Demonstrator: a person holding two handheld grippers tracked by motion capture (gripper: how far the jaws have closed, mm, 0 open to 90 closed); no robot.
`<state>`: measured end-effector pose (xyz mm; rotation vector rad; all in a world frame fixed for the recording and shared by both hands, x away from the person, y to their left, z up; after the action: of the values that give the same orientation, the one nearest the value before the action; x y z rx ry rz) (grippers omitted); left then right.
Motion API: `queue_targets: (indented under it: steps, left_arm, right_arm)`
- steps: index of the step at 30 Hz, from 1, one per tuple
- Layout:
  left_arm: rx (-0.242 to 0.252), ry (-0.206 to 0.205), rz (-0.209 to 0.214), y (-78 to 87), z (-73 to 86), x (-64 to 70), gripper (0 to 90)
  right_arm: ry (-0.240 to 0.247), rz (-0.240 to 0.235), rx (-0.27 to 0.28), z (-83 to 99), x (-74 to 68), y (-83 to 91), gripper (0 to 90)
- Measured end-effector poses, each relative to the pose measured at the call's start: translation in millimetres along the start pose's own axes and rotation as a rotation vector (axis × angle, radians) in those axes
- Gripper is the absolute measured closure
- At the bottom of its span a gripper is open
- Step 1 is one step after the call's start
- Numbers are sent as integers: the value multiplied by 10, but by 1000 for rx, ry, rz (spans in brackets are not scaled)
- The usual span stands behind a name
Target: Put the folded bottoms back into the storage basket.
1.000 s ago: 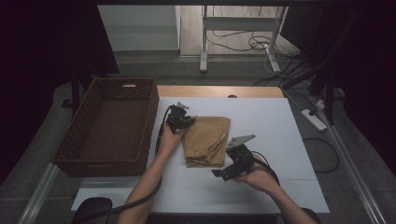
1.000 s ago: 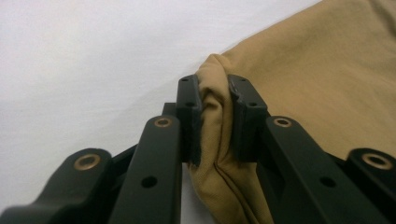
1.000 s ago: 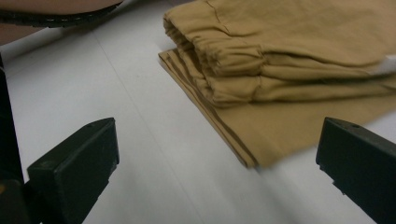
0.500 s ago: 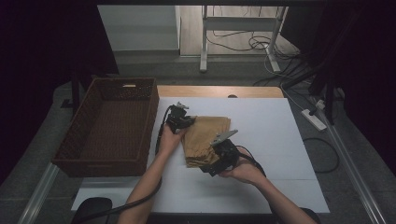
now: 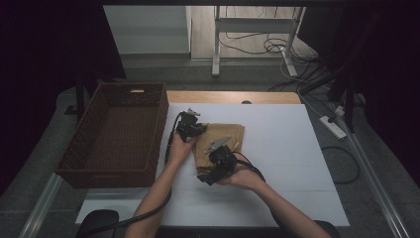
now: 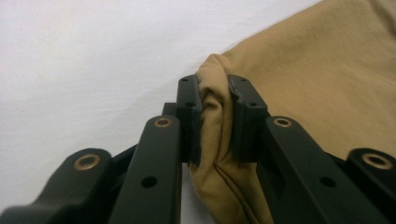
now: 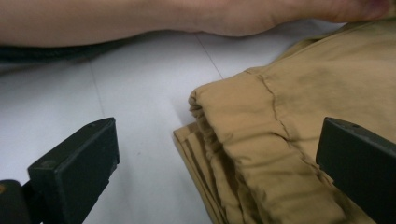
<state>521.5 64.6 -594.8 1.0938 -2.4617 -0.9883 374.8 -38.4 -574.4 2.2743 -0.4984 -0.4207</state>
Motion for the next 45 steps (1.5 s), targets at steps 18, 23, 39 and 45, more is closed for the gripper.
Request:
queue_targets:
  steps: [18,23,39,45]
  left_arm:
    - [0,-5,-5,1,0,5,756]
    - [1,-3,-3,1,0,2,756]
    - [4,39,43,3,-1,-34,757]
    - [26,41,57,56,-54,-37,775]
  right_arm:
    - [99,156,-19,61,135,-144,423]
    - [118,149,-38,52,153,-102,601]
    - [-21,-4,-49,-33,307,-26,749]
    - [-36,-51,-27,-79,332,58,752]
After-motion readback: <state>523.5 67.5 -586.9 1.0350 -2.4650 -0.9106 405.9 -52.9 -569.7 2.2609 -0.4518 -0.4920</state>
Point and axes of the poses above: each handheld gripper's, and its own axes: y roughly backward along the jaws, z roughly out of its underside, x roughly to its right, the point moved 6 cm from there along -y, roughly forward along the jaws, and after that the axes turned 9 degrees about -y, right-handed, at the moved point
